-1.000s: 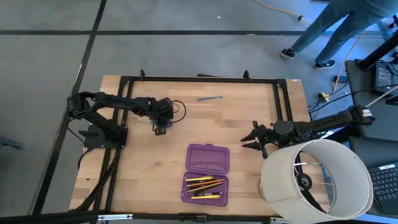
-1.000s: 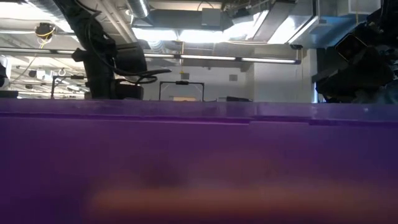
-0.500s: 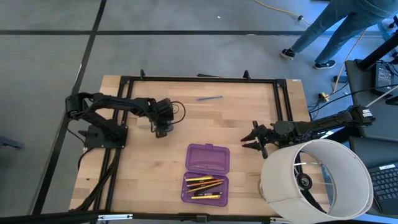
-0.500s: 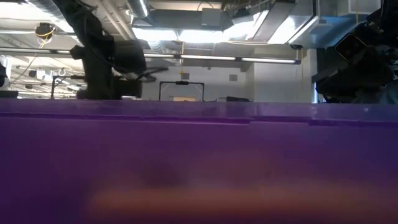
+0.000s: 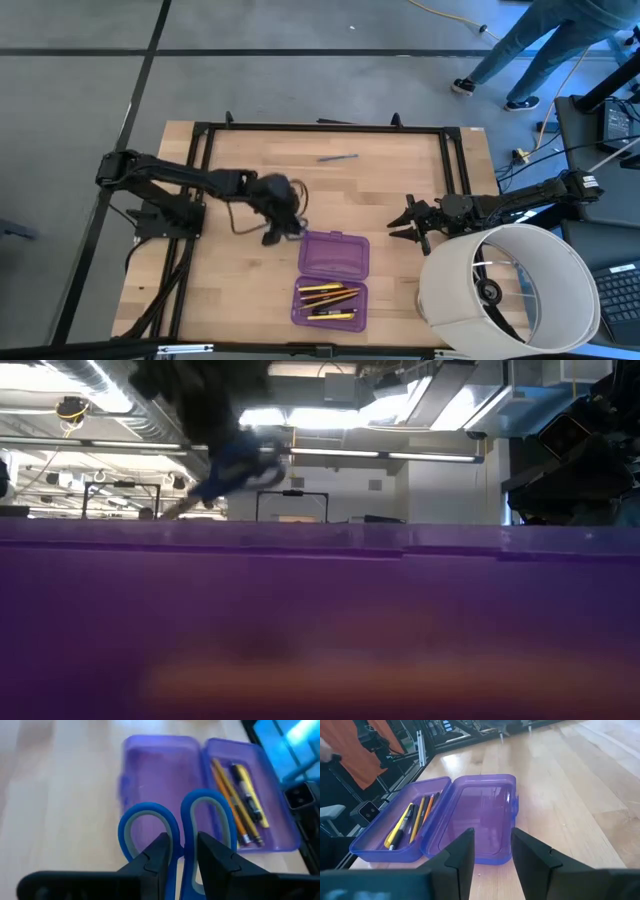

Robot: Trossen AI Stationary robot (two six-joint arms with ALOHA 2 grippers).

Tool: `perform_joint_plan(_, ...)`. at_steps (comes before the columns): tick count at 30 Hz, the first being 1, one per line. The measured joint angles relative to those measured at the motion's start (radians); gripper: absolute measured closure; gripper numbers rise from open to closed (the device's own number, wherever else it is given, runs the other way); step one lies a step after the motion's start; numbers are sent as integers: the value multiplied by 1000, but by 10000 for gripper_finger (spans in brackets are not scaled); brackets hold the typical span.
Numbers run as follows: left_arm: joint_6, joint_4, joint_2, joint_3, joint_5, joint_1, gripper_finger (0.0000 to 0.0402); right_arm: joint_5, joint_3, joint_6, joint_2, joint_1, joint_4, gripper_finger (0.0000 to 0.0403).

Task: Pick & place school supplies into a supply box
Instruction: Put the blue scissors into the violet supply box

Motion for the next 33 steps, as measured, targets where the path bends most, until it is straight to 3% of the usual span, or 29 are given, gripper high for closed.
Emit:
perform_joint_plan(5,-87,0,45,113,-191,-186,329,0,0,2,0,0,2,272)
perform_joint_plan(10,-189,-11,160,241,-282,-309,327,0,1,3,0,0,10,272)
perform_joint_plan(18,-239,-17,423,506,-290,-374,326,0,1,25,0,0,8,272)
perform_joint_plan(26,-354,-226,636,781,-289,-394,328,0,1,52,0,0,5,272)
perform_joint_plan(33,-268,-238,785,949,-262,-435,327,0,1,53,0,0,6,272)
